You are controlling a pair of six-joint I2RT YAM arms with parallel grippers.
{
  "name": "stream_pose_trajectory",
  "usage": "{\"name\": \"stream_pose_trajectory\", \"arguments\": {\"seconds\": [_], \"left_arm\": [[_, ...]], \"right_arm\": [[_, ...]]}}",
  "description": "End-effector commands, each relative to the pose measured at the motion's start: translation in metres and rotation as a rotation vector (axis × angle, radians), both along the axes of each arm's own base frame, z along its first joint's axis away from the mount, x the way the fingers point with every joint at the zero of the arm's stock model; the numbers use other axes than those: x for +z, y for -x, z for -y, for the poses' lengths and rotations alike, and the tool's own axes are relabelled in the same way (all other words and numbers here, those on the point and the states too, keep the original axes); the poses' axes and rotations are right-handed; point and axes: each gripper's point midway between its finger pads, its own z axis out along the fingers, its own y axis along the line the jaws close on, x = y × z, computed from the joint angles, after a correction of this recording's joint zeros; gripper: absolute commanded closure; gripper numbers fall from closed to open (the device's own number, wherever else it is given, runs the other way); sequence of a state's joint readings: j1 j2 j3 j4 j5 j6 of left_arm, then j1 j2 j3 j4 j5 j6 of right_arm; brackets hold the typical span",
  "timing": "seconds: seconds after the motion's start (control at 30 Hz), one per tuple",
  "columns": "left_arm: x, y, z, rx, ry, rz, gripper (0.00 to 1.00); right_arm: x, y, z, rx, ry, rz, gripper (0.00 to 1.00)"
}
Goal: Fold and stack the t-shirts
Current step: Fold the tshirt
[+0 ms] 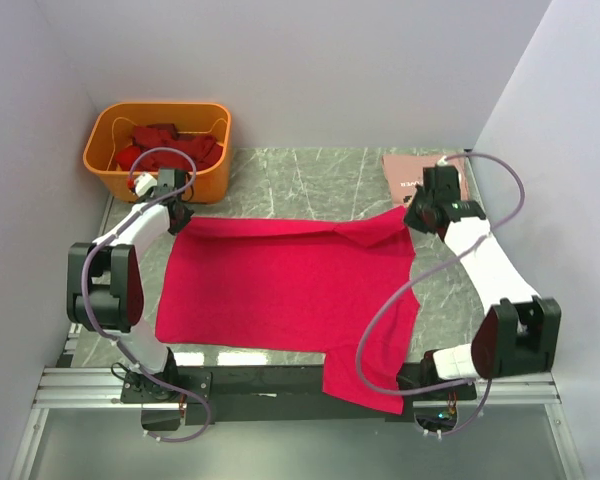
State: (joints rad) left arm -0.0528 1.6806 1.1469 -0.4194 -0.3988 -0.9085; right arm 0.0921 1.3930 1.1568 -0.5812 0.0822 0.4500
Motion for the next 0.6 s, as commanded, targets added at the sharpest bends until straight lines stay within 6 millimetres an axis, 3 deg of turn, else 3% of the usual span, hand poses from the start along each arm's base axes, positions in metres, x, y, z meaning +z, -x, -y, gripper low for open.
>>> {"name": "stream_pose_trajectory", "arguments": {"seconds": [0.0, 0.17, 0.4, 0.47, 0.57], "left_arm": [[0.016, 0.012, -0.007, 0.03, -0.015, 0.026, 0.99], [0.017, 0.023, -0.01, 0.042, -0.022, 0.02, 0.99], [0.006, 0.039, -0.008, 0.028, -0.015, -0.005, 0.99], [0.004, 0.043, -0.007, 0.025, -0.012, -0.012, 0.99], [-0.003, 0.054, -0.008, 0.025, -0.021, -0.036, 0.99]], "right_arm": [[0.001, 0.029, -0.001, -0.031, -0.04, 0.0, 1.0], [0.005, 0.056, -0.002, -0.034, -0.054, 0.027, 1.0], [-0.034, 0.096, -0.015, 0.01, -0.112, -0.05, 1.0], [-0.036, 0.105, -0.025, 0.039, -0.158, -0.05, 1.0], [-0.061, 0.129, -0.038, 0.061, -0.213, -0.1, 1.0]]}}
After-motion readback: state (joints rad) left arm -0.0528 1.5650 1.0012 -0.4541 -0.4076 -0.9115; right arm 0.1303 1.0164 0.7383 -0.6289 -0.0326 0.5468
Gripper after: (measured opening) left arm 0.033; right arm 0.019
